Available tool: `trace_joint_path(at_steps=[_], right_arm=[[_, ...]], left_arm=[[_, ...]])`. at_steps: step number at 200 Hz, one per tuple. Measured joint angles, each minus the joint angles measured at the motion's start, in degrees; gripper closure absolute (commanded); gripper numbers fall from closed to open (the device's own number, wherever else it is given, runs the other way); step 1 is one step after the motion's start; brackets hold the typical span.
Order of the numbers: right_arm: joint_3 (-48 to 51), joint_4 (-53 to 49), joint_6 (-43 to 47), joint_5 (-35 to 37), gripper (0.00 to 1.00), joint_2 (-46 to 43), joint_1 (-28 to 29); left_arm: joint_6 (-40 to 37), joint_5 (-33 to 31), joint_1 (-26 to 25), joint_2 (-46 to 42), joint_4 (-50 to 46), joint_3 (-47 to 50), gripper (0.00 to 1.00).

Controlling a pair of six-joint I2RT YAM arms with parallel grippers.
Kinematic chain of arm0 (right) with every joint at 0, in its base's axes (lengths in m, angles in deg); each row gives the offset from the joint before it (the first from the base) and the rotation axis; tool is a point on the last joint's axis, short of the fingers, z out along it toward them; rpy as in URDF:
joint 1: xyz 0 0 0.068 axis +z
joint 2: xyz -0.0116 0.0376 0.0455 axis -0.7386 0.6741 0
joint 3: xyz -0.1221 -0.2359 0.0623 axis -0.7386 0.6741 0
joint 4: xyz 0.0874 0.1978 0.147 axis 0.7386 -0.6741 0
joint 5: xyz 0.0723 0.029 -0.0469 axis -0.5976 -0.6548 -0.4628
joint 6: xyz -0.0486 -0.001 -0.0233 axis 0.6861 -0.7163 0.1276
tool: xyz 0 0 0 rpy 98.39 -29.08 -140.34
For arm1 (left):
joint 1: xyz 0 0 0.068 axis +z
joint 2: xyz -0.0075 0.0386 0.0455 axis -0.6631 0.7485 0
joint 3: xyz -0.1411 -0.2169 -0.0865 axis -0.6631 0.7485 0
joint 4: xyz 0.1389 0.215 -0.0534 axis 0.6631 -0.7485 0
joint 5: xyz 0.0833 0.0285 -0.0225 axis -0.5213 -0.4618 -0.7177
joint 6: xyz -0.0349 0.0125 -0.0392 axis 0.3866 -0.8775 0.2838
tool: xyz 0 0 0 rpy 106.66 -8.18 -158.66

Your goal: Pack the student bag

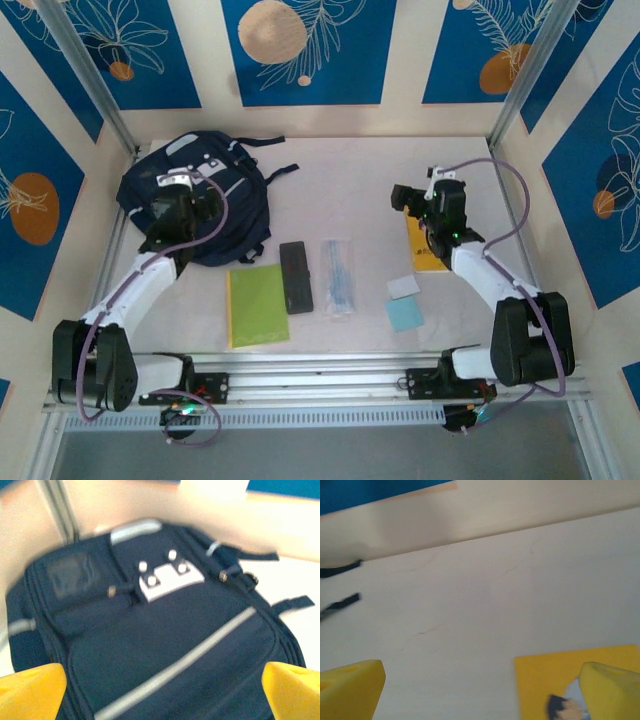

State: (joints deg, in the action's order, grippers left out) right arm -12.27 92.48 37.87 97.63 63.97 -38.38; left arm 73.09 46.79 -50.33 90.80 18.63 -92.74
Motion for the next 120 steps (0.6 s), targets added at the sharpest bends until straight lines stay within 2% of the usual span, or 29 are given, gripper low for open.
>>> trace_joint_path(at_steps=[29,58,91,120], right_arm=[[-13.2,-11.3,-6.4,-6.1,0.04,8.2,5.8],[-24.1,-18.2,-9.4,-10.8,0.09,17.5,12.8],[-29.0,-22.7,-10.2,-13.9,0.09,23.8,19.0],[-29.0,-25.2,-10.2,-15.5,0.09,24.2,20.9]], left_arm=[[11.9,0.7,0.0,2.1,-16.2,-2.8,0.0],[20.1,2.6,0.0,4.1,-25.5,-3.0,0.0],[29.3,4.2,0.0,4.3,-26.0,-1.1,0.0],[37.5,4.3,0.0,6.5,-21.5,2.2,0.0]])
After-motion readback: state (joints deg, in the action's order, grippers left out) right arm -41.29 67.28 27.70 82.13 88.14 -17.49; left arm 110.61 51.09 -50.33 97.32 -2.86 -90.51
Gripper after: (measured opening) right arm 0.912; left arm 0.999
